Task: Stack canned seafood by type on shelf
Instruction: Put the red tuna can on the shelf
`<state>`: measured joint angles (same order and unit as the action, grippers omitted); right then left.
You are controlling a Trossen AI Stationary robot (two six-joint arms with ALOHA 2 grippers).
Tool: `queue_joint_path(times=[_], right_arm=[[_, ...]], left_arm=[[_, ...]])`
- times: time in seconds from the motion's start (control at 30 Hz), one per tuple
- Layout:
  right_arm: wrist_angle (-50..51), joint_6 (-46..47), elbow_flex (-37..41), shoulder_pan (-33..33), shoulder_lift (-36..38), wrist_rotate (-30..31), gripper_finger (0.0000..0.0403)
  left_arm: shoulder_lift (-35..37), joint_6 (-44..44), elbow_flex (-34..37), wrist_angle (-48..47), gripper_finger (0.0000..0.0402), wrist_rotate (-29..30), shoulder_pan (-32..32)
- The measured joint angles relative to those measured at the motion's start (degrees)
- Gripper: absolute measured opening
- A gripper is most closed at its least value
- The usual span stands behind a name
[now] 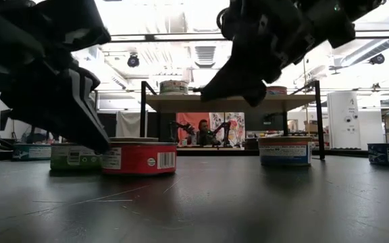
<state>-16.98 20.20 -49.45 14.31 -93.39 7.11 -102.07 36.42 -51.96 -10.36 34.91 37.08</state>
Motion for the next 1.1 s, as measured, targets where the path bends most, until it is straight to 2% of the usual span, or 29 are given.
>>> queue_joint_path(times=[0.2, 0.43, 0.73, 1.1], right_arm=[[-1.24, 2.67, -2.88, 0.07, -5.00, 0.33, 0.0029], [1.14, 3.71, -7.94, -0.07, -9.00, 0.42, 0.0086], [4.49, 2.65, -10.28, -0.09, -9.87, 0.47, 0.0148], [4.39, 10.75, -9.93, -1.03, -10.63, 0.55, 0.0194]], left_arm=[[0.03, 0.02, -0.10, 0.08, 0.0000, 0.01, 0.06], [1.01, -5.23, -3.04, -0.79, 0.0000, 0.63, 0.42], [0.51, -3.74, -1.05, -2.56, 0.0000, 2.33, -0.52], [0.25, -2.69, -0.92, -2.04, 0.0000, 1.93, -0.48]])
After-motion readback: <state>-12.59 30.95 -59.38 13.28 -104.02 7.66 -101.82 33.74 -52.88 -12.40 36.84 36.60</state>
